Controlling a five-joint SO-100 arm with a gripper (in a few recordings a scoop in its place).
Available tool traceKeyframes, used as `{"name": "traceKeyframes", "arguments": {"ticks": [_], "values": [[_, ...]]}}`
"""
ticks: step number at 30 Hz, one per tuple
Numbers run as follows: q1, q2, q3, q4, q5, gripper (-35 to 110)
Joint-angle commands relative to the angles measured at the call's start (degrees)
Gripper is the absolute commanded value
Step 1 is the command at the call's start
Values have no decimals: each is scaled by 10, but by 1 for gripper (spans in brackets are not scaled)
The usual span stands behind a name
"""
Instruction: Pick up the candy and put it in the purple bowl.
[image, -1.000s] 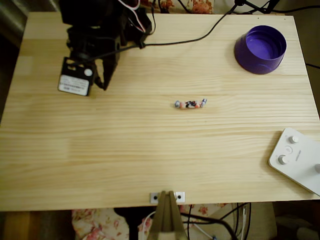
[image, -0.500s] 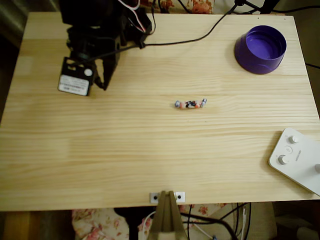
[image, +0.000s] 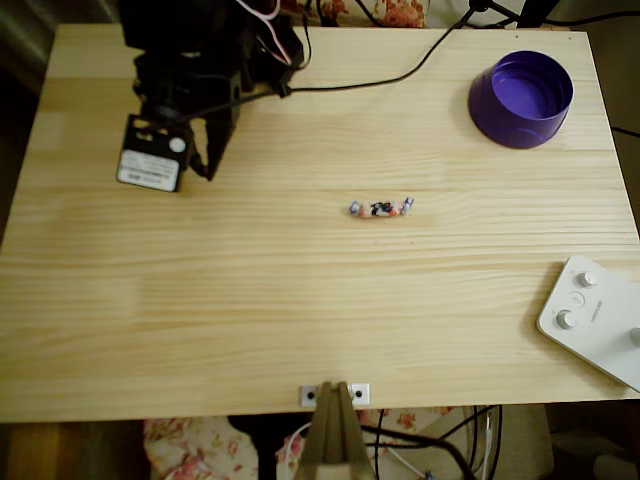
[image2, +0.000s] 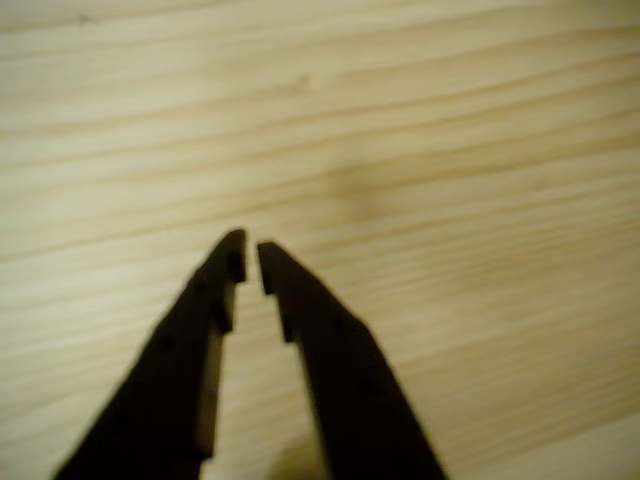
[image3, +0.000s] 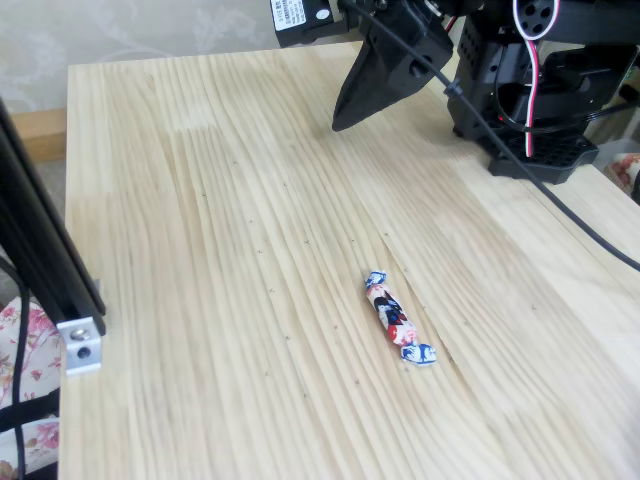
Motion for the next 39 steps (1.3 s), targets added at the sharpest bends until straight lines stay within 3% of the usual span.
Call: {"name": "traceKeyframes", "arguments": {"ticks": [1, 39], "values": [[4, 10, -4, 3, -3, -1], [11, 10, -3, 2, 5, -1]]}}
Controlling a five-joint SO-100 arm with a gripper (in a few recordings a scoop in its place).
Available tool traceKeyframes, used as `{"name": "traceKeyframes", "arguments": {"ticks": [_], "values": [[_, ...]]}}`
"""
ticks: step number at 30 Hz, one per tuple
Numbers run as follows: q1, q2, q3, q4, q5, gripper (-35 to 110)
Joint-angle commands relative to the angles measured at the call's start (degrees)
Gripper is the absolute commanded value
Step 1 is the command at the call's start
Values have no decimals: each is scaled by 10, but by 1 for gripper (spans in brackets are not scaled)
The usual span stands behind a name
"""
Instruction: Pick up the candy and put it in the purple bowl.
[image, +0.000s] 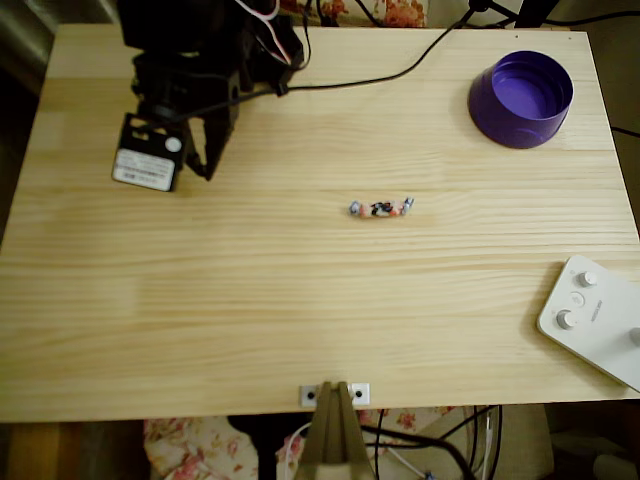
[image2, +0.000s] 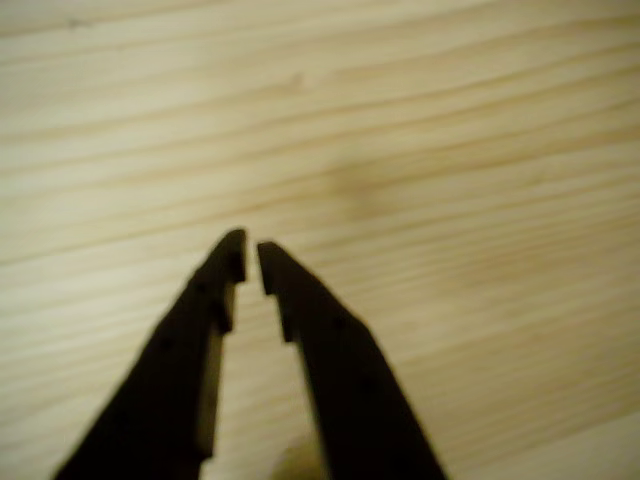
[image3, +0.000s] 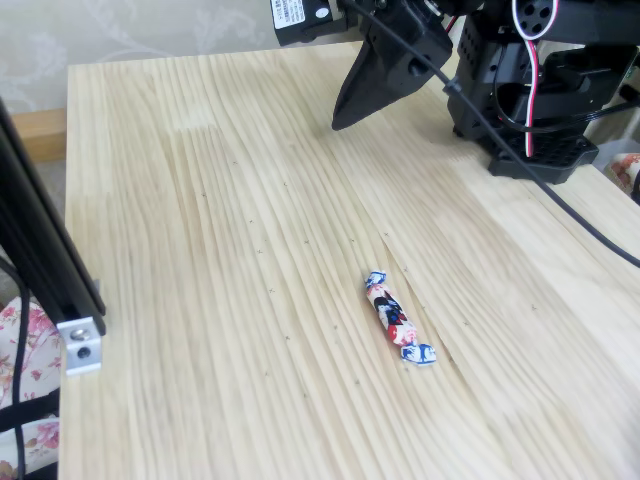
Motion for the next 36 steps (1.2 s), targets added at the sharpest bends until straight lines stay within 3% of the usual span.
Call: {"name": "traceKeyframes", "arguments": {"ticks": [1, 21, 30, 36], "values": [[4, 10, -3, 2, -6, -1], [64, 2, -16, -12, 24, -1], [33, -249, -278, -17, 4, -1], [-66, -407, -473, 7, -107, -1]]}}
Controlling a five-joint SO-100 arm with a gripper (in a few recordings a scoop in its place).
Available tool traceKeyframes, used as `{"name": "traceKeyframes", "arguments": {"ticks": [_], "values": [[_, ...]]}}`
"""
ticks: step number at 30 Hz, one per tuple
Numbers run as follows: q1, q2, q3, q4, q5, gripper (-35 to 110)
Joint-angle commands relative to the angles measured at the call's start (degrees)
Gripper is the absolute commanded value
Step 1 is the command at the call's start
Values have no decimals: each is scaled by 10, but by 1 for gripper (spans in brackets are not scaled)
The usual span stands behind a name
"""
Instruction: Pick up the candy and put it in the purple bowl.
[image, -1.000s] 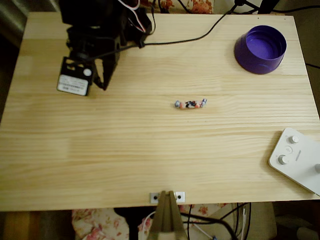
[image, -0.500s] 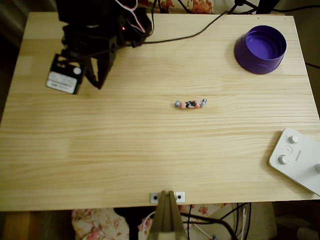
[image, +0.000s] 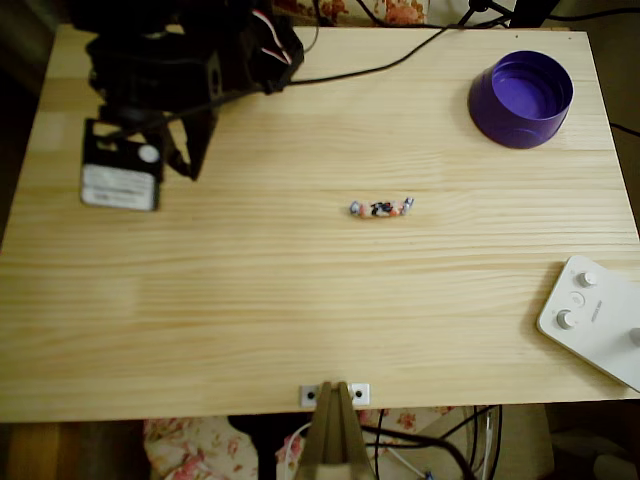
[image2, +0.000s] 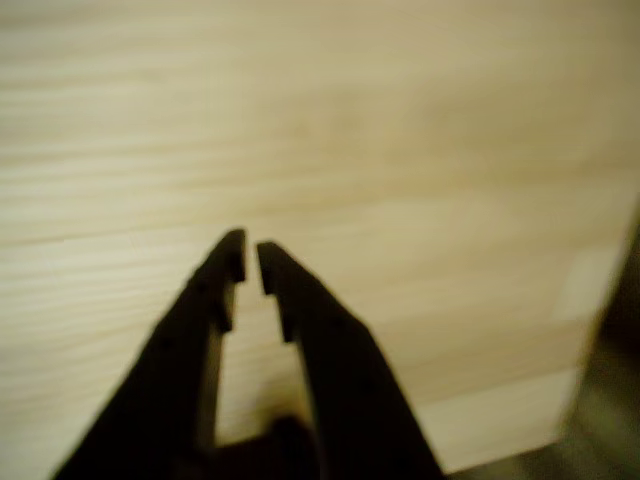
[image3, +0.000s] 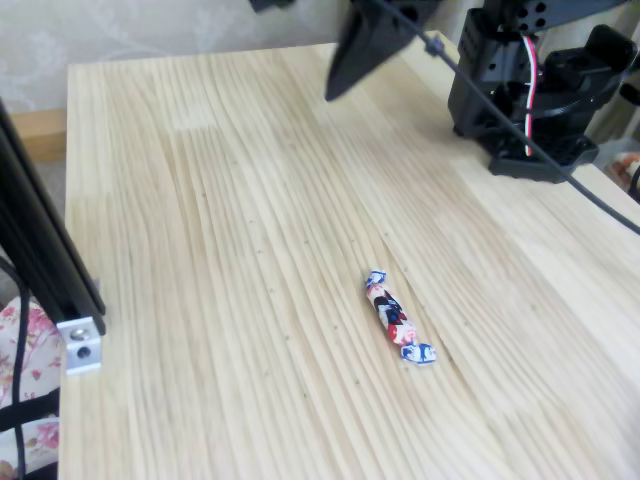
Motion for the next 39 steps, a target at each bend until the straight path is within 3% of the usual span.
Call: {"name": "traceKeyframes", "arguments": {"ticks": [1, 6, 19, 27, 39], "values": [[-47, -60, -184, 21, -89, -1], [-159, -99, -236, 20, -187, -1], [-403, -240, -281, 34, -319, 0], [-478, -374, -347, 97, -314, 6], [-497, -486, -358, 39, -295, 17]]}}
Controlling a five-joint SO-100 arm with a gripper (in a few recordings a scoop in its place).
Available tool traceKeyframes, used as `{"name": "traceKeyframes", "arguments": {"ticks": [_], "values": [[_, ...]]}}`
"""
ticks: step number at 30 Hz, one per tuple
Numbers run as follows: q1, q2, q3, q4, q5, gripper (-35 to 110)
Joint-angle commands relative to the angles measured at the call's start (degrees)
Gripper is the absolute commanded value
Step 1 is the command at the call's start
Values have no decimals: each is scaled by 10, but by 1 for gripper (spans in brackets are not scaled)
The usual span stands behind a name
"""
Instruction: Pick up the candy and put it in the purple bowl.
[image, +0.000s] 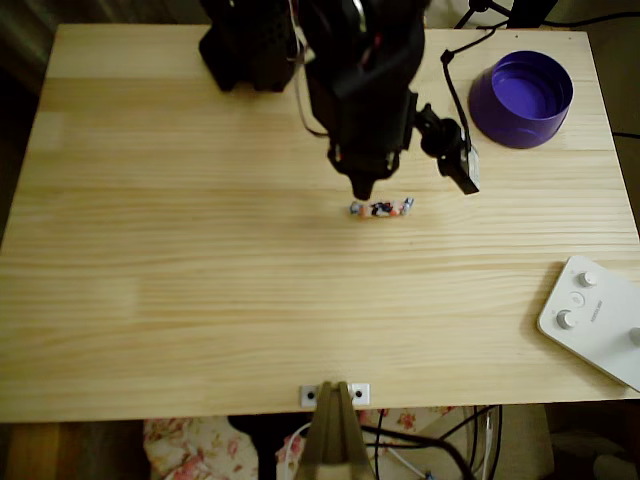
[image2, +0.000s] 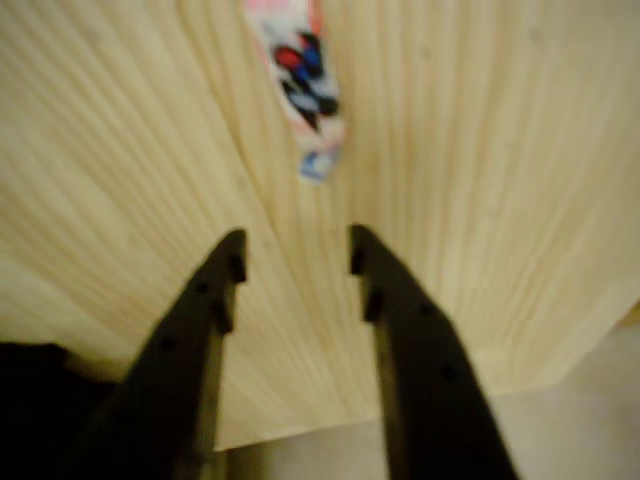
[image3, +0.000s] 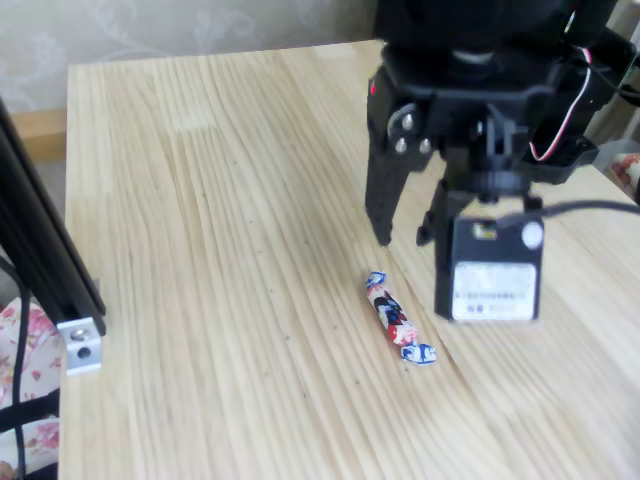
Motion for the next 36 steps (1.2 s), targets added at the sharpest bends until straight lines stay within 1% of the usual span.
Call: {"name": "traceKeyframes", "arguments": {"ticks": [1, 5, 15, 27, 36], "values": [[-17, -1, -59, -13, 8, 18], [-31, -29, -73, -17, 31, 21], [-37, -88, -109, -39, 62, 22], [-22, -116, -55, -80, 76, 23], [-25, -131, -33, -91, 77, 23]]}}
